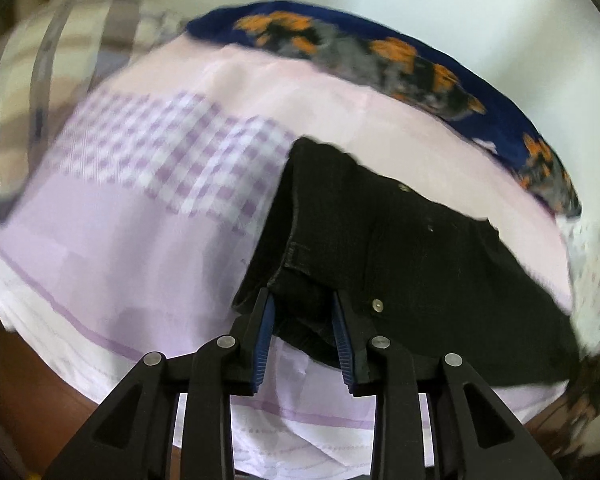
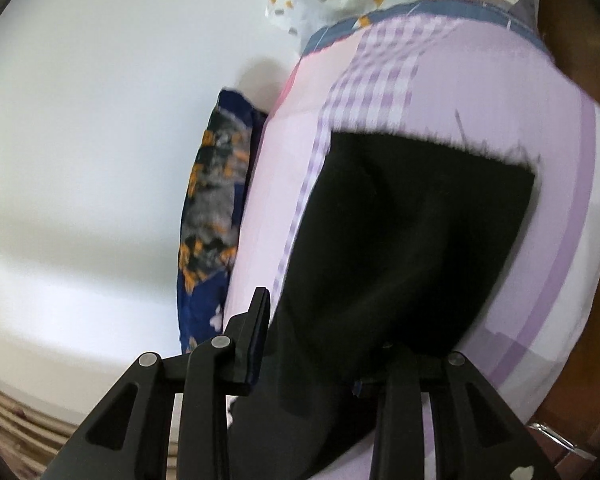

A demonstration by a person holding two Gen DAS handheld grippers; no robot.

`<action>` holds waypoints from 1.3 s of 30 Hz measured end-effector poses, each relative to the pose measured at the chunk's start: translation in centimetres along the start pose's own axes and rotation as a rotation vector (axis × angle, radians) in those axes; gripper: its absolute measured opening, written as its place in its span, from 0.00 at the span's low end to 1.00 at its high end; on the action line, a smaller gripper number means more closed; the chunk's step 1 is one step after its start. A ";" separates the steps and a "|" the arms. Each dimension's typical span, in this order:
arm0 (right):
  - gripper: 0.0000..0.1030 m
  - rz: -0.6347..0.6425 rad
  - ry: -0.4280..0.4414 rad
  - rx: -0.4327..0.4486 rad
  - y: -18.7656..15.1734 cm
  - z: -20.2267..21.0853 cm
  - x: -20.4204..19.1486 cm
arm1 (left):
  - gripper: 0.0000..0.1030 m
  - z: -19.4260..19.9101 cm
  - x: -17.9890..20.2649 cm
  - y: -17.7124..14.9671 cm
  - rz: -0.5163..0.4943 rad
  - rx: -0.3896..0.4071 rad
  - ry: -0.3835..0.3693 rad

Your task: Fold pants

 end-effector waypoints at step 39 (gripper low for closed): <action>0.45 0.698 -0.382 -0.621 -7.4 -18.1 -11.7 | 0.35 -1.8 7.1 2.0 -0.132 0.107 0.030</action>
Point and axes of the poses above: each gripper's, at about its wrist camera, not at the fingertips, and z roughly against the way its jaws point, x to its right, y to its top, the point moved 7 cm from there along -z, roughly the way its jaws point, and after that the axes turned 11 degrees about -x, right-handed, at the moved point
